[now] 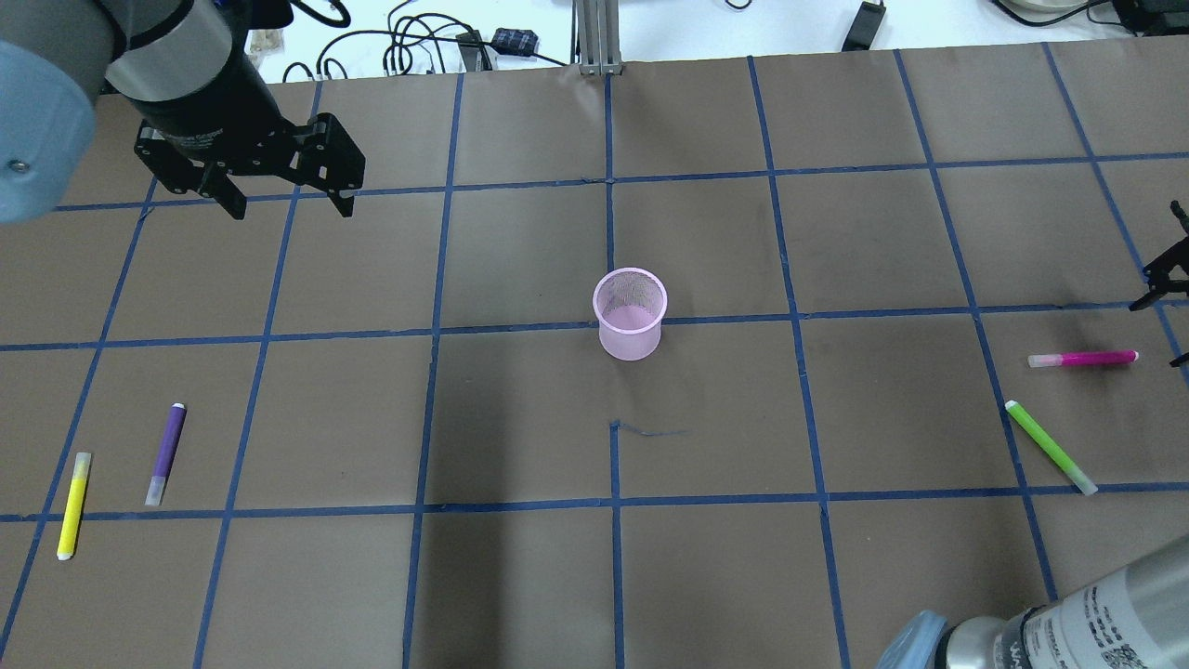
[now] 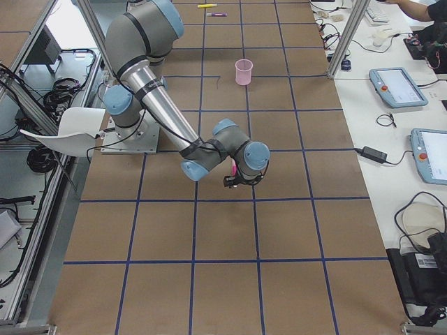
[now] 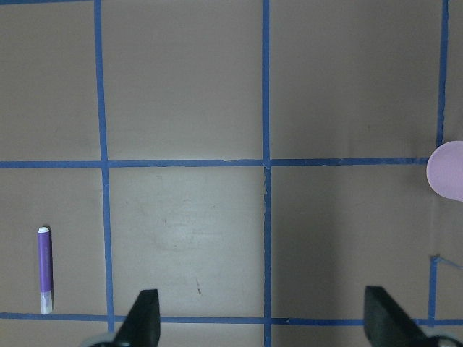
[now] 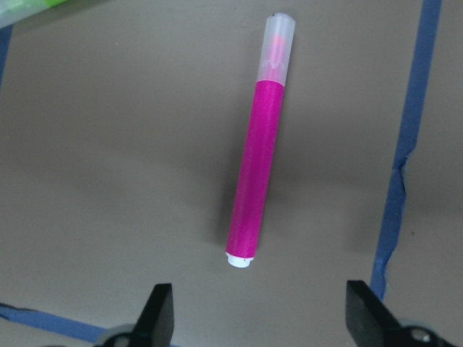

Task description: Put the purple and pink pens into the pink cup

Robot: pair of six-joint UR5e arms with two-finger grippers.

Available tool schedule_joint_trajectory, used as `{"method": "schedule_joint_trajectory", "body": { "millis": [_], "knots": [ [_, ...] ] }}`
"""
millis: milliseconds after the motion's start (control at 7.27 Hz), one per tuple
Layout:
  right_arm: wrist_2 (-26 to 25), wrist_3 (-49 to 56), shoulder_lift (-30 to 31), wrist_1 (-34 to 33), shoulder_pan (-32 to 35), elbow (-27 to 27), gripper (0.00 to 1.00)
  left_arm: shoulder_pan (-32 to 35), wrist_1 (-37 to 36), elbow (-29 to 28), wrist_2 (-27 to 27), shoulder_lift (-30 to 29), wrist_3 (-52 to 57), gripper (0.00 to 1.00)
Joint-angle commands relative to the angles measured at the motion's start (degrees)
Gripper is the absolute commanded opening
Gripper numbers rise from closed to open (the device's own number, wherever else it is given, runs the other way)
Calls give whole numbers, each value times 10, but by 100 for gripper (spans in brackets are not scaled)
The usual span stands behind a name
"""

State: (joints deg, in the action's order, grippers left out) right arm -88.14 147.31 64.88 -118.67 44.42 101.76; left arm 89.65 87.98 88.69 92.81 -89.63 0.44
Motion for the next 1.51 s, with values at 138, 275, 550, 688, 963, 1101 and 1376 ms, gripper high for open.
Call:
{"method": "schedule_joint_trajectory", "body": {
  "millis": [138,275,550,688,963,1101,1376],
  "knots": [
    [1,-11,28,-46,0,56,80,0,0,-4,0,1,0,100],
    [9,-10,25,-45,0,55,77,0,0,-4,-1,1,1,100],
    [7,-15,18,-41,1,57,76,-2,-1,-7,0,-1,3,100],
    [8,-15,19,-47,0,63,75,-10,-1,0,0,-5,4,100],
    [9,-10,19,-56,0,77,65,-132,4,17,-1,-40,114,100],
    [9,-9,20,-67,0,78,58,-187,0,44,0,-58,183,100],
    [7,-10,21,-68,0,78,21,-263,-37,85,2,-97,272,100]
  ]
}}
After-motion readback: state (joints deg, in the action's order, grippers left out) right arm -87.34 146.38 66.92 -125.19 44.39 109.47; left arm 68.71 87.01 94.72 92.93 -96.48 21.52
